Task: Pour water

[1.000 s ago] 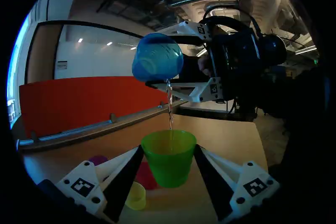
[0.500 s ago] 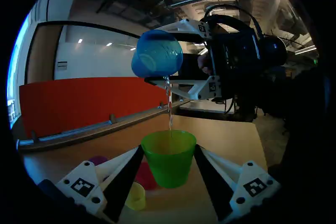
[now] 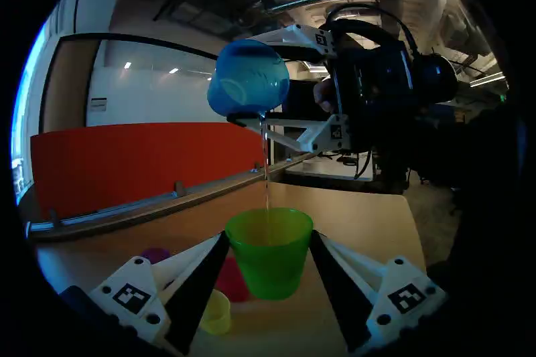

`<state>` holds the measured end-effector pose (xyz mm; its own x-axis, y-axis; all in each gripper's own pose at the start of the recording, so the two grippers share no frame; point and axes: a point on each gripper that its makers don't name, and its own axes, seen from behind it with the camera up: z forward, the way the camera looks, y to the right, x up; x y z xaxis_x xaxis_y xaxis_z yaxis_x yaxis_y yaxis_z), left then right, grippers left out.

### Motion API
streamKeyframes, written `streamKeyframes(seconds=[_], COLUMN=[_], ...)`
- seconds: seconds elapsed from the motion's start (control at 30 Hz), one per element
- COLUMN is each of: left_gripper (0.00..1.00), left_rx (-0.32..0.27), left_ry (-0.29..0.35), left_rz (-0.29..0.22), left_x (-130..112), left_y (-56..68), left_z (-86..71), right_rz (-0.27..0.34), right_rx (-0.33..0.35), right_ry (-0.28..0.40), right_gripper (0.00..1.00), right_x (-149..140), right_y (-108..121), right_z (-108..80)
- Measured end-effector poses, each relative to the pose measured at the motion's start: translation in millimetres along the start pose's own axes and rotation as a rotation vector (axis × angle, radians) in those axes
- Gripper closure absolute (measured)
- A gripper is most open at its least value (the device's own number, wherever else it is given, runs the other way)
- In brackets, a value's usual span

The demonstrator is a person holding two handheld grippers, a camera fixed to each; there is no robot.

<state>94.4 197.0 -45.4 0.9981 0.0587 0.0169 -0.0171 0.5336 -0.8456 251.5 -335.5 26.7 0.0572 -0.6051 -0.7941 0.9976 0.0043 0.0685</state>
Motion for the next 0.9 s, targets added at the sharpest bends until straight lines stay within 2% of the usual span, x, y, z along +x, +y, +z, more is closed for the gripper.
streamKeyframes(seconds=[0.9], left_gripper=[0.13], left_rx=[-0.002], left_ry=[0.003], left_rz=[0.003], left_x=[3.7], left_y=[2.3], left_z=[0.4], right_rz=[-0.075], right_rx=[-0.012], right_ry=[0.003], right_gripper=[0.11], right_x=[12.2], right_y=[12.4], right_z=[-0.5])
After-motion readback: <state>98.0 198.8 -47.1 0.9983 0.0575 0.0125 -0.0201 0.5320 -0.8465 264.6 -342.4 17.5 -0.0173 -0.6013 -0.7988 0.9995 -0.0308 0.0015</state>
